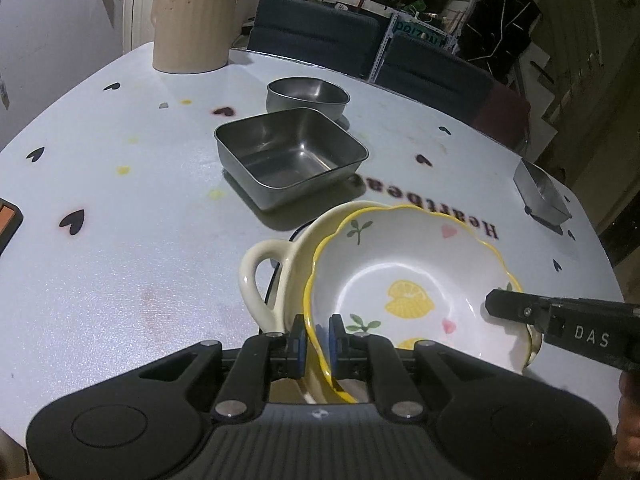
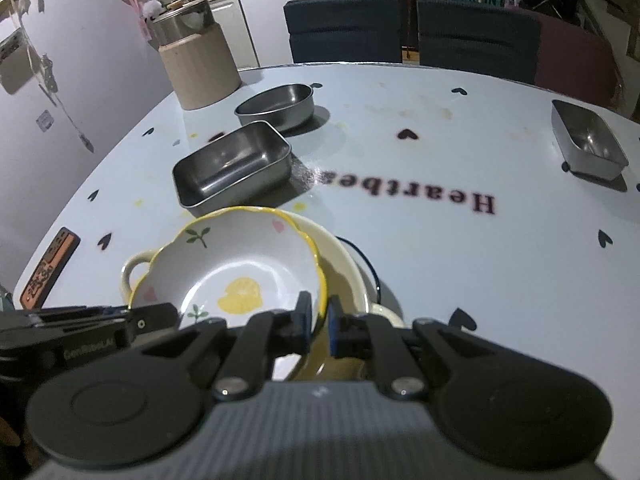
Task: Organize plates and bowls
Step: 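Lower the floral bowl into the cream bowl and open both grippers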
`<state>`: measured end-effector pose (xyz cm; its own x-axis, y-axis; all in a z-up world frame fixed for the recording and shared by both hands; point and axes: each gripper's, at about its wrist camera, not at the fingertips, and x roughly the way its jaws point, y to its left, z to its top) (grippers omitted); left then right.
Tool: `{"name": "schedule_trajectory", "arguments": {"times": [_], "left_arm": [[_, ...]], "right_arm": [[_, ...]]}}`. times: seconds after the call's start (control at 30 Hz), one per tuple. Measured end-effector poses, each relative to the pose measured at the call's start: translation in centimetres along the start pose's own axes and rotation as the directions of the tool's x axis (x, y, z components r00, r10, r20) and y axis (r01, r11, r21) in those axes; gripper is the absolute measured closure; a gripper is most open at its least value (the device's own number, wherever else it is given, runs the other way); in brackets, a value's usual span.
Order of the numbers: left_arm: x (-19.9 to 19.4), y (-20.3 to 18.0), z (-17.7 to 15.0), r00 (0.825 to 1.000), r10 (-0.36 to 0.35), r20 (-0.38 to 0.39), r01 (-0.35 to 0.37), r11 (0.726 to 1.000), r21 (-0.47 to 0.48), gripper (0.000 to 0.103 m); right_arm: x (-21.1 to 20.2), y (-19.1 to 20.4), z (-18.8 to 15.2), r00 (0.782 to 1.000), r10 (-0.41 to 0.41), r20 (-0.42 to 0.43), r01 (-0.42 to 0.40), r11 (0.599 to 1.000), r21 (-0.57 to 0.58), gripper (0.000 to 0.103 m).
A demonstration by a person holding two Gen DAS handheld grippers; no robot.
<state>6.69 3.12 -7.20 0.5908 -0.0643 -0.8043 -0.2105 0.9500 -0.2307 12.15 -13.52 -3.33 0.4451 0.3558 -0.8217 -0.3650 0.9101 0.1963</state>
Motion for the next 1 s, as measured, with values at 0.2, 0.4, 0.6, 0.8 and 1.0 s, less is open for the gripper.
{"name": "schedule_trajectory", "arguments": {"times": [0.2, 0.4, 0.6, 0.8, 1.0], "left_arm": [[0.0, -0.2, 0.2, 1.000, 0.010, -0.012, -0.010, 1.000, 0.016, 0.092], [-0.7, 0.0, 0.5, 1.000, 0.012, 0.011, -0.012, 1.000, 0.016, 0.092], [-0.7, 0.0, 0.4, 1.000, 0.008, 0.008, -0.008, 1.000, 0.017, 0.093], [-0.7, -0.1, 0.4, 1.000, 0.008, 0.002, -0.008, 1.000, 0.017, 0.093], [-0.6, 0.0, 0.4, 1.000, 0.004, 0.000, -0.004, 1.000, 0.016, 0.093]], "right_arm": [[0.6, 0.2, 0.2, 1.000, -0.016, -0.014, 0.016, 1.000, 0.000, 0.095], [1.0, 0.2, 0.2, 0.999, -0.024, -0.025, 0.024, 1.000, 0.011, 0.097], [1.0, 0.4, 0.2, 1.000, -0.022, -0.022, 0.022, 1.000, 0.000, 0.096], [1.7, -0.1, 0.2, 0.998, -0.024, -0.052, 0.025, 1.000, 0.004, 0.095], [2.2, -0.1, 0.1, 0.998, -0.026, -0.064, 0.026, 1.000, 0.005, 0.095]]}}
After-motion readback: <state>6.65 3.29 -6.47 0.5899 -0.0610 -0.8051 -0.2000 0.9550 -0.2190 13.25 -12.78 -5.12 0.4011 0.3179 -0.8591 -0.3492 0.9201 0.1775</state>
